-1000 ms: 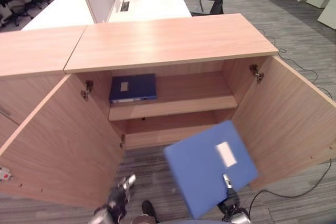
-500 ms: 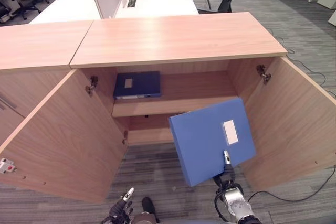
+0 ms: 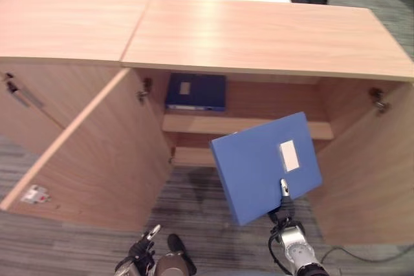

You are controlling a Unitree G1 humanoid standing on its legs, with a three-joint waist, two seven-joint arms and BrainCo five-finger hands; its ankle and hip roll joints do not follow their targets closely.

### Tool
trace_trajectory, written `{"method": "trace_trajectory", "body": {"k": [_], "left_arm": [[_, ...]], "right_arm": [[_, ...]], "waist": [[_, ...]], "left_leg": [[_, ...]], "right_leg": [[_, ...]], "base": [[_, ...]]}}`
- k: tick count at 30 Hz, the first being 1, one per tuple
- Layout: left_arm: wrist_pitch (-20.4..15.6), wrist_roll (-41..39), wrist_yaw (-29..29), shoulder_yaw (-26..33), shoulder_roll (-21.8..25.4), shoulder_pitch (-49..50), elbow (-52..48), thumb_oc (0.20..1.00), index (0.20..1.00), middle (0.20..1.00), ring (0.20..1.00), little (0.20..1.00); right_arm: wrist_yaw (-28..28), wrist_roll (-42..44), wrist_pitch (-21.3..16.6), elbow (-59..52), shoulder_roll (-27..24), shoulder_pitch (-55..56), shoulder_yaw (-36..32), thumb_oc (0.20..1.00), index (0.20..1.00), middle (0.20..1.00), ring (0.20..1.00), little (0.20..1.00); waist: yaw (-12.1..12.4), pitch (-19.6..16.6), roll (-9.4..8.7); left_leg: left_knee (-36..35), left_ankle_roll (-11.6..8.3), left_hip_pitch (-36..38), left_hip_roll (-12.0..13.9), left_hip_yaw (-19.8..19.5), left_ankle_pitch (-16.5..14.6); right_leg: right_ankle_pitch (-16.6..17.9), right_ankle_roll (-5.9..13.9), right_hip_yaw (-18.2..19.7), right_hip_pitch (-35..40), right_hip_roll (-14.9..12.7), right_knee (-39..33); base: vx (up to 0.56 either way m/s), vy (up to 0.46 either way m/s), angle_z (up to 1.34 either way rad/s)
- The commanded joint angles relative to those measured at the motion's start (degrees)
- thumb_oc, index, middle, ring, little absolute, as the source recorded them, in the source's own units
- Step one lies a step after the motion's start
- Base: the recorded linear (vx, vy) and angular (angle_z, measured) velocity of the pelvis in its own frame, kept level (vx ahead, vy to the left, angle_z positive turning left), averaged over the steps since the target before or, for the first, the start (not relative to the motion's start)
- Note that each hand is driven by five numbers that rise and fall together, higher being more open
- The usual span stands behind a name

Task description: Put the empty folder in the office cabinet

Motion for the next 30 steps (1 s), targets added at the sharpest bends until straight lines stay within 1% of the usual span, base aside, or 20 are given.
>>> {"method": "trace_trajectory", "body": {"k": [1,2,3,4,5,6,7,8,9,11,12,13,15,17,18,19,21,24,29,30], "left_arm": [[1.3,6.2,-1.7,2.4,1.3,-3.0,13.5,1.000,1.000,1.000,1.000,1.000],[0.3,3.9,-0.1,1.3,0.8,-2.2,9.1,1.000,1.000,1.000,1.000,1.000],[-0.5,3.6,0.8,-0.5,-0.1,0.0,3.0,1.000,1.000,1.000,1.000,1.000],[-0.7,2.9,1.1,-1.5,-1.2,2.4,0.8,1.000,1.000,1.000,1.000,1.000],[-0.9,2.1,1.2,-2.5,-1.5,3.1,0.6,1.000,1.000,1.000,1.000,1.000],[1.4,5.4,-0.5,-2.0,-1.6,2.2,6.3,1.000,1.000,1.000,1.000,1.000],[1.9,7.0,-1.1,-0.2,-0.3,0.2,11.1,1.000,1.000,1.000,1.000,1.000],[0.0,5.7,0.0,-0.9,-1.0,1.1,6.7,1.000,1.000,1.000,1.000,1.000],[0.1,5.7,0.1,-1.0,-1.2,1.3,6.4,1.000,1.000,1.000,1.000,1.000],[-0.5,5.2,0.3,-1.5,-2.0,3.0,6.7,1.000,1.000,1.000,1.000,1.000],[-0.1,6.1,-0.1,-1.5,-2.2,2.9,8.1,1.000,1.000,1.000,1.000,1.000],[0.5,8.3,-0.2,-0.6,-1.8,2.7,11.1,1.000,1.000,1.000,1.000,1.000],[0.5,9.7,-0.2,0.0,-1.7,2.4,12.6,1.000,1.000,1.000,1.000,1.000],[0.8,13.0,0.1,0.0,-2.0,2.4,14.1,1.000,1.000,1.000,1.000,1.000],[1.1,16.1,0.1,-0.4,-2.2,2.7,15.9,1.000,1.000,1.000,1.000,1.000],[1.0,16.1,0.1,-0.4,-2.3,2.7,15.9,1.000,1.000,1.000,1.000,1.000],[1.1,18.3,-0.1,-1.4,-2.5,2.8,16.4,1.000,1.000,1.000,1.000,1.000],[0.8,19.7,-0.1,-3.7,-2.6,3.7,15.9,1.000,1.000,1.000,1.000,1.000],[0.9,20.6,0.4,-4.5,-1.8,4.3,16.2,1.000,1.000,1.000,1.000,1.000],[0.9,19.9,0.5,-4.1,-1.3,4.5,16.3,1.000,1.000,1.000,1.000,1.000]], "right_arm": [[2.9,-1.3,-0.4,-7.5,1.5,1.5,2.2,0.200,0.200,0.200,0.200,0.200],[2.9,-0.6,0.1,-11.4,1.7,2.5,2.7,0.200,0.200,0.200,0.200,0.200],[2.4,-0.6,-0.2,-12.6,0.9,2.7,1.9,0.200,0.200,0.200,0.200,0.200],[2.3,0.0,-0.5,-12.3,0.8,1.6,0.9,0.200,0.200,0.200,0.200,0.200],[2.0,0.4,-1.1,-12.4,0.9,0.8,0.4,0.200,0.200,0.200,0.200,0.200],[2.0,0.3,-1.5,-11.6,1.2,0.6,0.4,0.200,0.200,0.200,0.200,0.200],[2.3,-0.1,-0.7,-12.2,1.2,1.0,0.7,0.200,0.200,0.200,0.200,0.200],[2.8,-1.3,-0.3,-15.3,-0.1,2.3,1.4,0.200,0.200,0.200,0.200,0.200],[2.8,-1.4,-0.3,-15.3,-0.2,2.4,1.4,0.200,0.200,0.200,0.200,0.200],[2.4,-1.7,-0.6,-15.1,-0.6,1.5,0.2,0.200,0.200,0.200,0.200,0.200],[2.2,-1.8,-1.0,-15.0,-0.9,1.3,0.0,0.200,0.200,0.200,0.200,0.200],[1.8,-2.3,-1.3,-15.3,-1.0,1.1,-0.8,0.200,0.200,0.200,0.200,0.200],[1.8,-2.6,-1.1,-15.2,-1.1,1.2,-1.0,0.200,0.200,0.200,0.200,0.200],[1.4,-3.0,-2.1,-14.5,-1.3,0.6,-1.7,0.200,0.200,0.200,0.200,0.200],[-0.2,-3.8,-3.4,-13.4,-2.0,-1.0,-2.8,0.200,0.200,0.200,0.200,0.200],[-0.2,-3.8,-3.5,-13.3,-2.0,-1.1,-2.9,0.200,0.200,0.200,0.200,0.200],[-2.0,-4.7,-4.9,-11.0,-3.0,-3.8,-4.3,0.200,0.200,0.200,0.200,0.200],[-5.6,-5.8,-7.1,-4.0,-4.7,-10.9,-8.0,0.200,0.200,0.200,0.200,0.200],[-7.3,-6.9,-7.7,0.8,-7.3,-14.6,-9.7,0.200,0.200,0.200,0.200,0.200],[-8.2,-7.7,-8.0,2.1,-9.1,-16.8,-10.5,0.200,0.200,0.200,0.200,0.200]], "waist": [[-1.4,-3.9,2.97],[-1.3,-3.4,3.09],[-1.2,-3.0,3.39],[-1.3,-2.4,3.91],[-1.8,-2.0,4.43],[-2.5,-1.9,4.76],[-3.0,-2.0,4.71],[-2.9,-1.2,4.80],[-2.9,-1.3,5.01],[-3.2,-0.9,5.04],[-3.3,-0.8,4.95],[-3.1,-0.8,4.44],[-3.2,-0.7,4.12],[-2.9,-1.3,3.69],[-2.4,-2.2,3.46],[-2.4,-2.1,3.51],[-1.8,-2.9,3.39],[-0.5,-3.7,3.84],[0.2,-3.6,4.41],[0.6,-3.2,4.85]], "left_leg": [[-5.4,-2.94,5.5,0.0,0.4,-1.3],[-5.7,-1.81,6.1,-1.5,-0.2,-2.5],[-6.3,-0.23,6.7,-3.6,-1.4,-3.9],[-6.5,0.39,7.2,-4.6,-1.8,-4.7],[-6.8,0.35,7.6,-4.7,-1.7,-5.0],[-7.3,0.03,8.1,-4.6,-2.0,-4.8],[-7.5,-0.43,8.5,-4.4,-1.9,-4.6],[-7.5,-0.58,8.7,-4.6,-3.5,-4.8],[-7.5,-0.59,8.7,-4.5,-3.5,-4.7],[-7.7,-1.10,9.2,-4.8,-4.6,-4.9],[-7.7,-1.31,9.7,-4.8,-4.7,-5.2],[-6.8,-1.75,10.0,-4.6,-4.8,-5.6],[-6.2,-2.14,10.0,-4.3,-5.3,-5.6],[-5.6,-2.68,9.7,-3.4,-5.3,-5.4],[-5.3,-3.22,9.6,-2.8,-5.2,-5.3],[-5.3,-3.25,9.6,-2.7,-5.3,-5.3],[-4.9,-3.61,9.3,-2.2,-5.4,-5.3],[-4.5,-4.25,9.1,-1.2,-5.6,-5.2],[-3.4,-4.65,9.0,-0.2,-5.4,-5.4],[-2.2,-4.84,8.6,0.4,-5.3,-5.7]], "right_leg": [[-2.5,2.56,2.9,-5.7,-3.8,13.0],[-0.5,3.16,2.5,-6.7,-6.1,16.5],[1.6,4.42,2.5,-8.9,-9.5,21.5],[2.9,5.05,2.9,-11.0,-11.8,24.2],[2.4,4.73,2.9,-12.3,-12.7,23.3],[1.4,4.10,3.5,-13.5,-12.4,21.6],[0.5,3.70,3.6,-13.9,-11.5,19.3],[0.5,3.33,2.6,-15.3,-9.4,15.2],[0.6,3.29,2.4,-15.2,-9.2,14.9],[3.2,4.60,2.4,-16.7,-7.8,9.9],[4.7,5.22,1.7,-17.0,-7.8,7.8],[5.3,5.43,0.2,-15.8,-7.7,5.6],[5.5,5.22,0.0,-15.1,-7.0,4.6],[5.4,4.78,-0.5,-14.2,-6.0,2.7],[5.3,4.60,-1.1,-13.3,-5.3,1.5],[5.4,4.58,-1.2,-13.2,-5.2,1.4],[5.1,4.38,-2.0,-12.4,-4.8,1.1],[4.2,3.72,-2.5,-11.5,-4.2,0.7],[3.3,3.04,-2.3,-11.2,-3.8,1.2],[2.7,2.71,-2.1,-11.4,-3.8,1.9]], "base": [[0.31,0.375,-0.09],[0.24,0.377,-0.13],[0.16,0.335,-0.04],[0.11,0.268,0.07],[0.10,0.146,0.22],[0.11,0.032,0.32],[0.19,-0.048,0.26],[0.15,-0.060,0.17],[0.15,-0.069,0.00],[0.13,-0.077,0.20],[0.20,-0.138,0.49],[0.15,-0.111,0.54],[0.11,-0.122,0.50],[0.14,-0.176,0.21],[0.13,-0.140,0.02],[0.14,-0.137,-0.09],[0.11,-0.113,-0.22],[0.11,-0.129,-0.05],[0.08,-0.098,0.11],[0.09,-0.137,0.02]]}}
